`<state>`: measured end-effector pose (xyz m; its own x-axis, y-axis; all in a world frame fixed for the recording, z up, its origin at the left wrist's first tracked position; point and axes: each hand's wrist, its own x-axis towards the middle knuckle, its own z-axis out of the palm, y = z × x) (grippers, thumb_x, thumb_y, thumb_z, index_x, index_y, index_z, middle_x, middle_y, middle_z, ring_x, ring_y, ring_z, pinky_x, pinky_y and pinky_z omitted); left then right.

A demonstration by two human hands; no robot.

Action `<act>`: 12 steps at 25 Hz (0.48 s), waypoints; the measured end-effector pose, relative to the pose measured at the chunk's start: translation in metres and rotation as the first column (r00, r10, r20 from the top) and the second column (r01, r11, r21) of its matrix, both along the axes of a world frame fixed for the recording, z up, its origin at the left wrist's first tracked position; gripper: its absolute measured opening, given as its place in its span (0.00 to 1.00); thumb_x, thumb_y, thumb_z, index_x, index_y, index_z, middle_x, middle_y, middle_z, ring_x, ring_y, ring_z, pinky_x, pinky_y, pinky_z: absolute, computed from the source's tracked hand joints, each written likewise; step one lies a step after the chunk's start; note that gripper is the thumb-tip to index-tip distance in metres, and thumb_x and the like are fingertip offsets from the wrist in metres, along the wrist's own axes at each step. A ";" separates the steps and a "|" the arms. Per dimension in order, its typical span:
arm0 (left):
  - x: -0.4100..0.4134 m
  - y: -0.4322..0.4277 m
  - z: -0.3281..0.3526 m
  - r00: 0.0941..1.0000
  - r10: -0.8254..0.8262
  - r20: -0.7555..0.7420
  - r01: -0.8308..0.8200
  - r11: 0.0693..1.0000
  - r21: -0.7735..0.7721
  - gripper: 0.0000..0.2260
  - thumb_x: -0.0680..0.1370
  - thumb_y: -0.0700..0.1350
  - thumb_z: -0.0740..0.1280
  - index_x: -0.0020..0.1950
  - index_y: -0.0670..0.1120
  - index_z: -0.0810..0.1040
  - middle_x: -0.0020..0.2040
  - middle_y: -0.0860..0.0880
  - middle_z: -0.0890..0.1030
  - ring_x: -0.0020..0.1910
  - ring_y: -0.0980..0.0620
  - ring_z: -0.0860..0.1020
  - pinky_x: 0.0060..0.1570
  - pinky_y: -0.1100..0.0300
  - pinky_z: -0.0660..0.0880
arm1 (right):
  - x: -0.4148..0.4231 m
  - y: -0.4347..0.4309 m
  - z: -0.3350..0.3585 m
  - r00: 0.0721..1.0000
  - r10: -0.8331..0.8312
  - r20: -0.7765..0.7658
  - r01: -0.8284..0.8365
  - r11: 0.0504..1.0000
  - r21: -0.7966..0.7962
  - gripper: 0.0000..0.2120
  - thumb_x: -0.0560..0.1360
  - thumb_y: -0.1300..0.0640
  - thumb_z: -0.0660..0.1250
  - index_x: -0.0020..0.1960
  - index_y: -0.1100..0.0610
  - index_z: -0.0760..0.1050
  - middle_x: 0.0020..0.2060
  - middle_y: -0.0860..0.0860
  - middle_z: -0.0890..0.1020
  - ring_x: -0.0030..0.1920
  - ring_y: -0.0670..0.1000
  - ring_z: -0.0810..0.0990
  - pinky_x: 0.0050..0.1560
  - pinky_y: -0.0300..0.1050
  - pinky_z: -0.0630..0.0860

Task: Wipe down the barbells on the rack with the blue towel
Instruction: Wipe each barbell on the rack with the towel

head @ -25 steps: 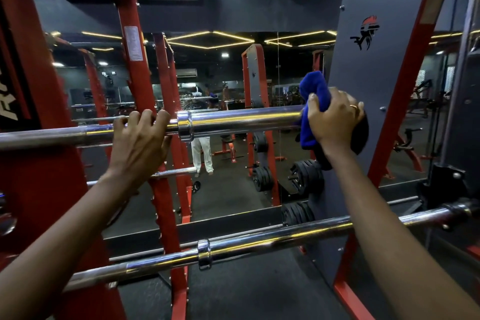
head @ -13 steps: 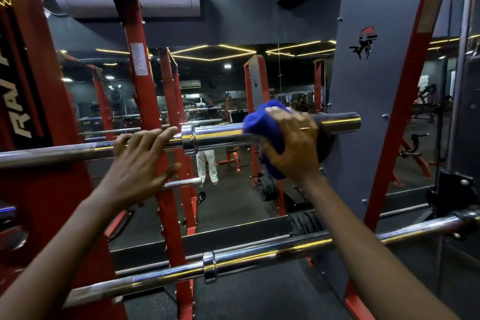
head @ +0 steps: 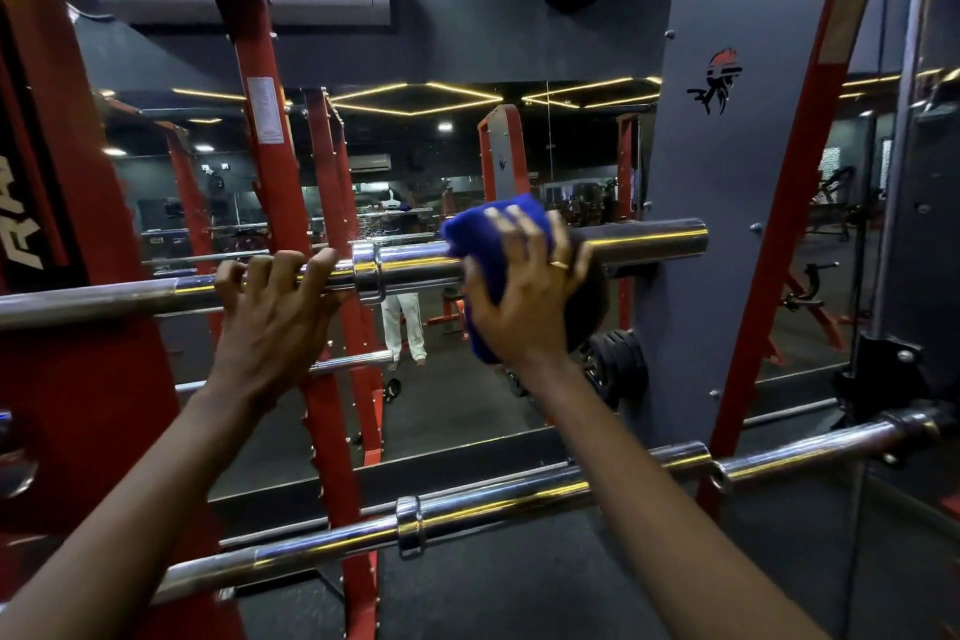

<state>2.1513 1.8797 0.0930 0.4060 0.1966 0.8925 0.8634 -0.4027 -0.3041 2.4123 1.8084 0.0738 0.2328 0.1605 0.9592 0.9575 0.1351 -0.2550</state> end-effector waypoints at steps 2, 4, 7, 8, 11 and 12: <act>-0.005 -0.005 0.016 0.992 0.024 -0.127 -0.024 1.000 0.002 0.24 0.82 0.60 0.51 0.64 0.44 0.73 0.49 0.41 0.76 0.47 0.39 0.75 0.50 0.41 0.68 | 0.001 0.004 -0.005 0.975 0.019 0.223 -0.016 1.000 -0.016 0.31 0.76 0.39 0.63 0.76 0.49 0.69 0.75 0.50 0.70 0.79 0.59 0.60 0.78 0.67 0.44; -0.013 -0.010 0.039 0.968 -0.032 -0.247 -0.023 0.976 -0.216 0.29 0.81 0.67 0.45 0.62 0.47 0.72 0.50 0.44 0.80 0.47 0.38 0.79 0.49 0.41 0.72 | 0.029 0.004 0.000 0.924 -0.020 0.382 0.014 1.000 0.018 0.32 0.75 0.40 0.68 0.76 0.49 0.68 0.74 0.50 0.73 0.77 0.58 0.66 0.77 0.65 0.52; -0.015 -0.009 0.085 0.984 -0.114 -0.134 -0.030 0.644 -0.764 0.35 0.74 0.75 0.53 0.70 0.53 0.73 0.67 0.48 0.79 0.56 0.46 0.79 0.57 0.49 0.73 | 0.075 0.002 0.001 0.968 -0.030 0.250 -0.017 0.983 0.181 0.28 0.79 0.40 0.65 0.72 0.55 0.73 0.69 0.52 0.77 0.72 0.57 0.72 0.75 0.63 0.59; -0.013 -0.008 0.092 0.990 -0.121 -0.069 0.007 0.539 -0.843 0.35 0.71 0.75 0.56 0.69 0.54 0.75 0.66 0.47 0.80 0.51 0.50 0.78 0.53 0.51 0.72 | 0.087 0.003 -0.001 0.991 -0.035 0.128 0.003 0.969 0.245 0.26 0.81 0.40 0.61 0.70 0.56 0.74 0.68 0.53 0.78 0.72 0.57 0.73 0.74 0.65 0.60; -0.013 -0.005 0.088 0.992 -0.123 0.005 0.075 0.571 -0.818 0.33 0.68 0.75 0.56 0.63 0.59 0.78 0.56 0.49 0.83 0.45 0.54 0.77 0.44 0.56 0.69 | 0.109 0.001 -0.002 0.974 -0.024 -0.225 0.106 0.927 0.359 0.24 0.82 0.42 0.59 0.69 0.57 0.75 0.68 0.53 0.79 0.74 0.57 0.70 0.76 0.64 0.59; -0.013 -0.010 0.082 0.991 -0.129 -0.017 0.071 0.643 -0.762 0.34 0.68 0.76 0.53 0.64 0.59 0.77 0.53 0.51 0.84 0.45 0.54 0.78 0.42 0.58 0.68 | 0.114 -0.002 0.004 0.949 0.003 -0.314 0.117 0.925 0.363 0.24 0.80 0.43 0.61 0.68 0.57 0.75 0.68 0.52 0.79 0.76 0.56 0.68 0.78 0.60 0.57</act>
<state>2.1382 1.8701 0.1749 0.5139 0.7477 0.4206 0.7943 -0.5999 0.0958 2.5262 1.8064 0.0779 0.5191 -0.2162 0.8269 0.8506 0.2249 -0.4752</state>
